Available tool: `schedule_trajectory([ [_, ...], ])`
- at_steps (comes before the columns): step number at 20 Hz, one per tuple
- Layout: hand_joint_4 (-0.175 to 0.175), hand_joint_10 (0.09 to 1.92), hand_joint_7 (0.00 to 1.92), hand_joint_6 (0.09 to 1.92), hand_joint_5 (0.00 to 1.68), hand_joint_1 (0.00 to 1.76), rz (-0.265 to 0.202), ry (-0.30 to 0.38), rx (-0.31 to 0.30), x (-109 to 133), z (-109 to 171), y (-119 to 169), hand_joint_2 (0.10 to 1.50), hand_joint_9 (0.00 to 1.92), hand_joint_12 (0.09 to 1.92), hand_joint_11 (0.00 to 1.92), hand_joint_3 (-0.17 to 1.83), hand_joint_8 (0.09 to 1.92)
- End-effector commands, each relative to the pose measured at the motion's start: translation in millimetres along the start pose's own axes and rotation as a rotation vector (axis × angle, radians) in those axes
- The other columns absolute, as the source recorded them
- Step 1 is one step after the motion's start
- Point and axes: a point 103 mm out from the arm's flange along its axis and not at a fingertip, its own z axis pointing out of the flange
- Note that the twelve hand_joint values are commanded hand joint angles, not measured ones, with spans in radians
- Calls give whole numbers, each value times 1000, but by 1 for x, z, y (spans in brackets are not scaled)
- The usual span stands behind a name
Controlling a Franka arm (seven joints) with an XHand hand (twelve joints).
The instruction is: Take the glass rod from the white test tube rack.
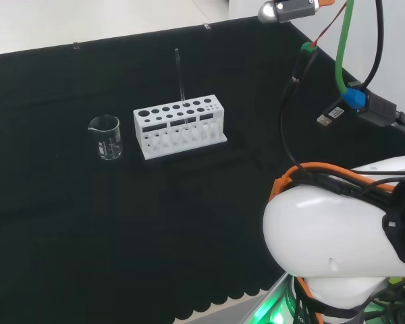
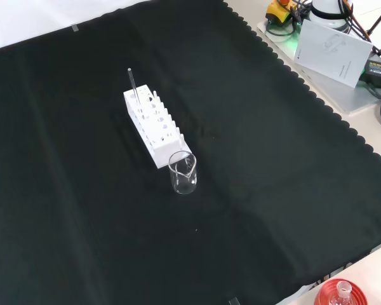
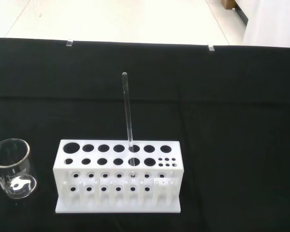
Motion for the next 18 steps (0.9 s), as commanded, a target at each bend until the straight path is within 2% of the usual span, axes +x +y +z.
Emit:
schedule_trajectory([
  [1,-175,87,225,330,211,636,101,29,28,-8,-52,-19,920,676,1281,189,613,739],
  [3,-175,87,53,175,127,541,113,33,33,-11,-55,-21,1015,543,1310,43,481,821],
  [8,-175,87,0,110,110,507,111,33,36,-15,-51,-22,1050,499,1333,0,426,852],
  [9,-175,161,0,96,116,505,108,33,36,-15,-50,-22,1052,451,1342,0,420,854],
  [11,-175,569,0,87,132,502,103,29,34,-15,-48,-22,1057,282,1373,0,408,867],
  [13,-175,804,3,87,148,500,96,30,29,-15,-47,-23,1057,199,1412,6,408,887],
  [15,-175,882,23,87,168,503,84,33,18,-15,-44,-23,1053,193,1425,36,410,902],
  [18,-175,906,75,87,207,517,63,26,17,-14,-38,-21,1040,238,1416,102,418,913],
])
